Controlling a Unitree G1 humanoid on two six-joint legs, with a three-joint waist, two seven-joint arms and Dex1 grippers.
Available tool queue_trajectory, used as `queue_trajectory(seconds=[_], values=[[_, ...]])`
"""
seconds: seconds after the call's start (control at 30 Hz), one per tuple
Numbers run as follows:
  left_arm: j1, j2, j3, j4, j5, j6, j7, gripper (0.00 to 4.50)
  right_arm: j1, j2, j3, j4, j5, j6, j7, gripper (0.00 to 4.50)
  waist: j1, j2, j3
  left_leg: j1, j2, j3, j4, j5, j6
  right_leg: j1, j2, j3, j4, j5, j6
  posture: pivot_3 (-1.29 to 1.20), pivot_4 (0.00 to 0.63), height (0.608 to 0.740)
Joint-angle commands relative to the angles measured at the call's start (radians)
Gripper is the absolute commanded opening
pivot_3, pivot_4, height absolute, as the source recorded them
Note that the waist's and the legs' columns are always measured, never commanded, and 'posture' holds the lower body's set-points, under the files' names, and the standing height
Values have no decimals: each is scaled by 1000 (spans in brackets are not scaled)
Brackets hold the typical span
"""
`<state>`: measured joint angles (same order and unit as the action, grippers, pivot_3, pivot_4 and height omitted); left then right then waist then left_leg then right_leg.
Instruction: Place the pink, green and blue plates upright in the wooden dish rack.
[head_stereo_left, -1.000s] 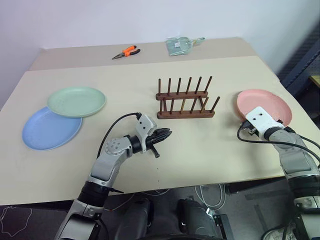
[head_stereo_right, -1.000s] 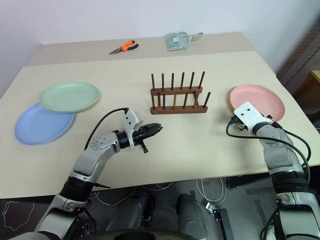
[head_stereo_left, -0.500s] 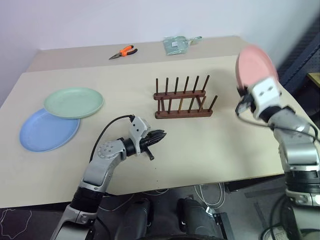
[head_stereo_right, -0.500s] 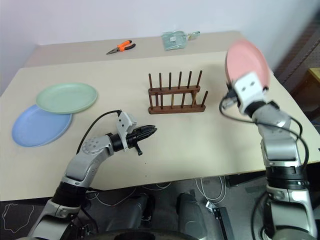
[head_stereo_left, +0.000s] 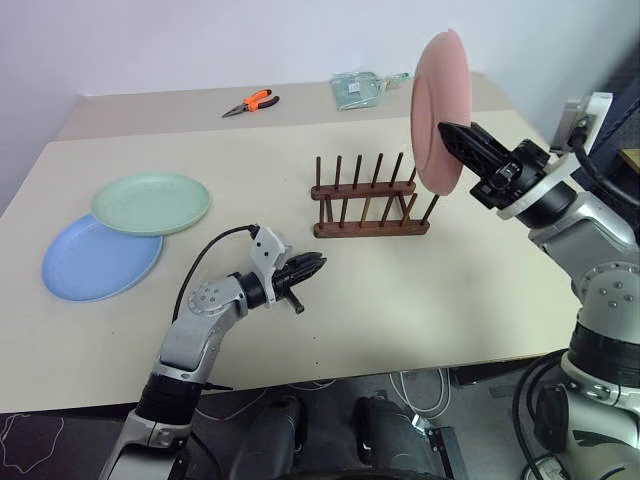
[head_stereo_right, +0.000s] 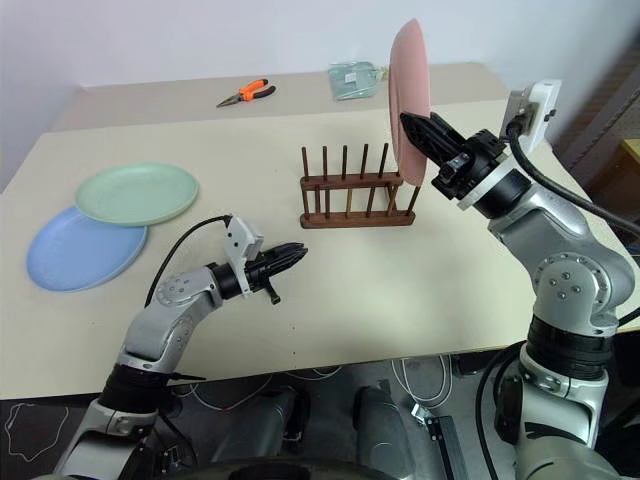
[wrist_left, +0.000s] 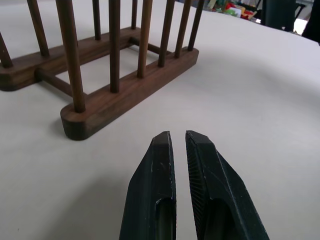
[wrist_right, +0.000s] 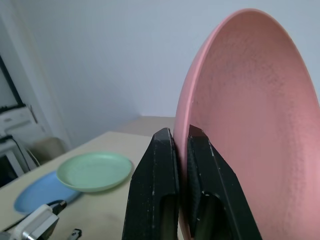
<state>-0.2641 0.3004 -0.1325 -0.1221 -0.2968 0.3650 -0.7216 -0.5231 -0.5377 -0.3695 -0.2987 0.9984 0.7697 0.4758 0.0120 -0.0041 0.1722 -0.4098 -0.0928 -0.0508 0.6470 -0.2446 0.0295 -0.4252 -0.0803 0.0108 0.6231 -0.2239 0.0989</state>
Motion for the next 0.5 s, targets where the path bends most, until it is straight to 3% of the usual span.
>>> queue_trajectory(seconds=[0.03, 0.3, 0.33, 0.4, 0.5], values=[[6, 1, 9, -42, -21, -1, 0, 417, -31, 4, -26, 52, 50, 7, 8, 36, 0, 0, 0, 0, 0, 0, 0, 0, 0, 0, 0, 0, 0, 0, 0, 0, 150, 740], [9, 10, 11, -50, -30, 4, -11, 417, -58, 4, -20, 199, 40, -8, 28, 36, -1, 0, 0, 0, 0, 0, 0, 0, 0, 0, 0, 0, 0, 0, 0, 0, 150, 740], [10, 13, 11, -52, -32, 6, -15, 417, -60, 1, -17, 208, 33, -12, 35, 343, -1, 0, 0, 0, 0, 0, 0, 0, 0, 0, 0, 0, 0, 0, 0, 0, 150, 740], [11, 15, 16, -58, -51, 24, -19, 971, -66, -4, -16, 225, 15, -23, 41, 1008, -1, 0, 0, 0, 0, 0, 0, 0, 0, 0, 0, 0, 0, 0, 0, 0, 150, 740], [10, 23, 24, -75, -70, 36, -21, 2267, -86, -16, -17, 254, -41, -64, 34, 2422, 0, 0, 0, 0, 0, 0, 0, 0, 0, 0, 0, 0, 0, 0, 0, 0, 150, 740]])
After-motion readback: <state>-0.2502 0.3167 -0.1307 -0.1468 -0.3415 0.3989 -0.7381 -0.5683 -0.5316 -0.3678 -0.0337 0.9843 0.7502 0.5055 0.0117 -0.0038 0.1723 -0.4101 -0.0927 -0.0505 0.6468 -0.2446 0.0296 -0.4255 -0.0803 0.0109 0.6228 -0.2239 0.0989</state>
